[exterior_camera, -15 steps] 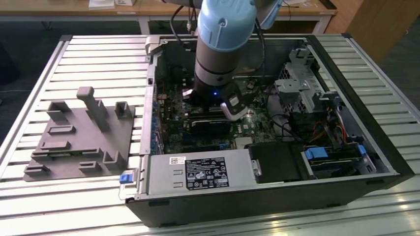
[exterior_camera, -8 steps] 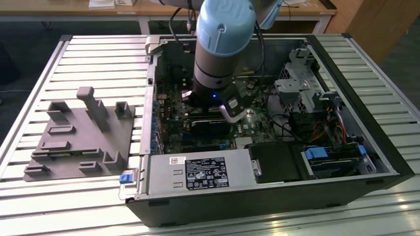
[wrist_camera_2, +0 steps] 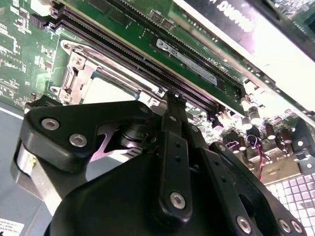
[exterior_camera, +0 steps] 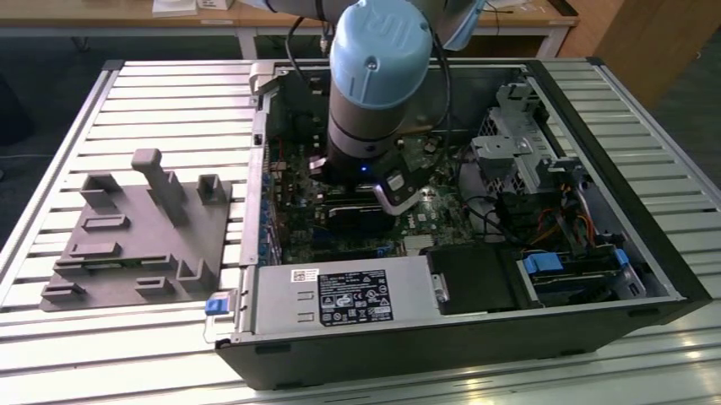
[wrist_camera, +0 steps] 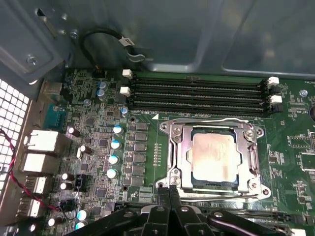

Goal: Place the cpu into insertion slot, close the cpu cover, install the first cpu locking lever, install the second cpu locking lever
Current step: 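Install the second cpu locking lever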

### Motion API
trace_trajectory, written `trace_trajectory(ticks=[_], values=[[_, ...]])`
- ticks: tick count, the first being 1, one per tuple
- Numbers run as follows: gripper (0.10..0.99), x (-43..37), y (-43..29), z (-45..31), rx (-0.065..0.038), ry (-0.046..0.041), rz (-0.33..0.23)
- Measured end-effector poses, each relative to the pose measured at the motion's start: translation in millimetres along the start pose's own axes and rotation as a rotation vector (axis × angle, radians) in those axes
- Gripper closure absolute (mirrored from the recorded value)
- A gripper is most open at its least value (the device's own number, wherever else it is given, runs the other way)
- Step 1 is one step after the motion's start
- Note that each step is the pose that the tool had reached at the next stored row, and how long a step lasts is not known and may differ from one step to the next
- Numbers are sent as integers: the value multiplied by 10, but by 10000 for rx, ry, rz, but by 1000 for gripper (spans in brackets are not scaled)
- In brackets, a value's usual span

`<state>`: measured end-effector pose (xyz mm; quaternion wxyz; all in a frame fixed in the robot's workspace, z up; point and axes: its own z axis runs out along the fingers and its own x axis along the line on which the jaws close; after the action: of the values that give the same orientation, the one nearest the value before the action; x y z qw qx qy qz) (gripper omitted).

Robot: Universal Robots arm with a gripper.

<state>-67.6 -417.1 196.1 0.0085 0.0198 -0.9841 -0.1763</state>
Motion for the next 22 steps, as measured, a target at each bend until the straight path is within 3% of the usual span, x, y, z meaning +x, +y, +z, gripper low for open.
trace_trajectory(ticks=[5,22], values=[[980,2,-11,30,-175,-27,-11],[980,63,-30,101,-514,-194,-77]])
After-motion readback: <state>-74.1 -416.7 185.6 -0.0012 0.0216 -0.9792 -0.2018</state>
